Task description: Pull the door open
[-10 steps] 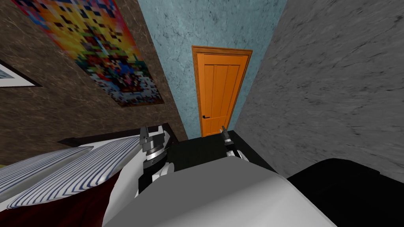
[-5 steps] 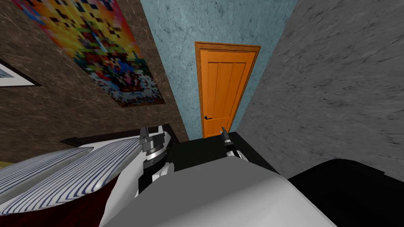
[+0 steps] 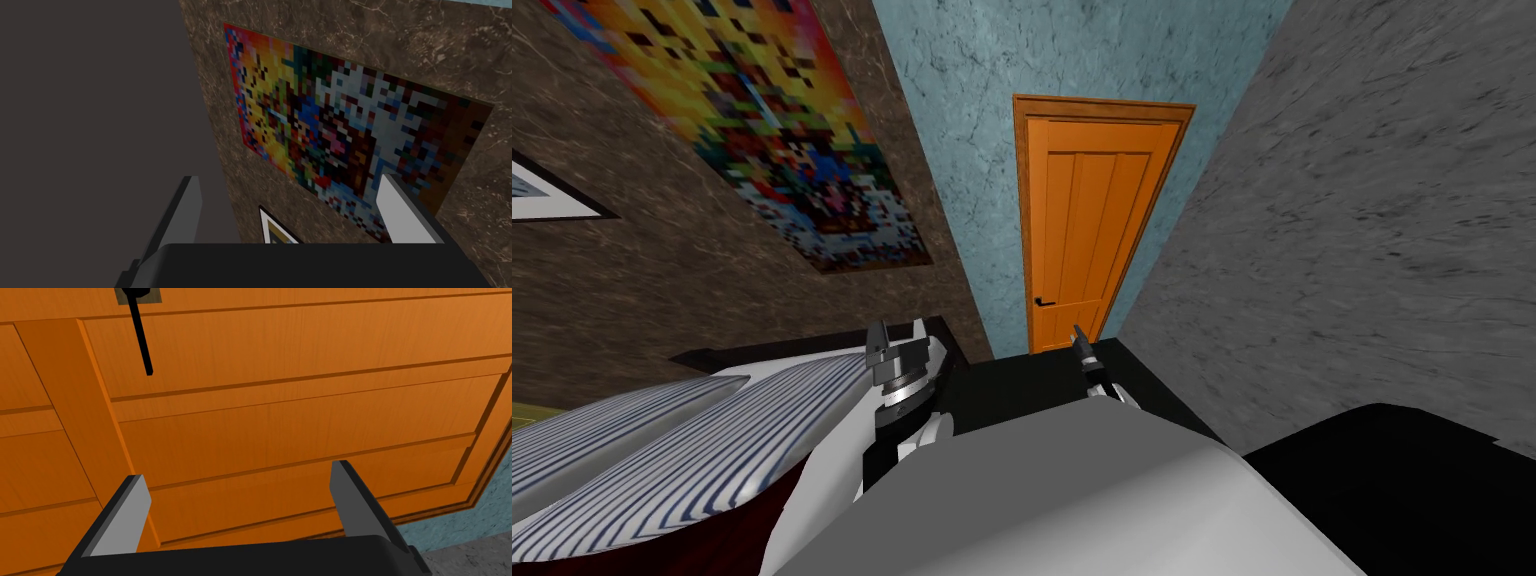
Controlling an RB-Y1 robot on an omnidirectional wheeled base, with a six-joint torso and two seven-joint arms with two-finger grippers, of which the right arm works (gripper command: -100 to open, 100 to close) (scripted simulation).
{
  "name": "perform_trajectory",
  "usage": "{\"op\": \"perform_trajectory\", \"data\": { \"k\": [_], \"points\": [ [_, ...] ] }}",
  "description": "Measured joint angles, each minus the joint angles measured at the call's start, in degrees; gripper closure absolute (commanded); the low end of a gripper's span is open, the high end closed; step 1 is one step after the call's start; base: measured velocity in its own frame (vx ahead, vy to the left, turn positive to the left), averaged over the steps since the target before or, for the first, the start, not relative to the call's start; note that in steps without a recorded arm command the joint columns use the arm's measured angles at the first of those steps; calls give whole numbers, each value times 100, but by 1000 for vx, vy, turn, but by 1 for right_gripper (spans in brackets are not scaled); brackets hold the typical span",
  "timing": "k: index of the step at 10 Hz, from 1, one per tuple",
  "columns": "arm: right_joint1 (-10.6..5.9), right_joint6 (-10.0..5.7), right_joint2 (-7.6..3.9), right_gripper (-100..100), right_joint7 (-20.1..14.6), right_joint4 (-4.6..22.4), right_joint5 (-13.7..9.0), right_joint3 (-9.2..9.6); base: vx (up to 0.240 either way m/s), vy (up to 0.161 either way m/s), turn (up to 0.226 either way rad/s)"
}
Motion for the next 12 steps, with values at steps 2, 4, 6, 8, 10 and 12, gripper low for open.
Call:
{"op": "perform_trajectory", "data": {
  "k": [2,4,6,8,10,12],
  "points": [
    [-105,-82,-6,-100,2,308,-15,0,111,18,32],
    [-165,-127,-34,-100,-16,521,-33,0,113,28,35],
    [-254,-157,-57,-100,-26,741,-51,-3,95,30,32],
    [-349,-223,-98,-100,-51,1011,-73,-10,99,20,30],
    [-460,-318,-114,-100,-60,1333,-91,-13,141,28,40],
    [-510,-339,-132,-100,-69,1506,-107,-11,120,10,34]
  ]
}}
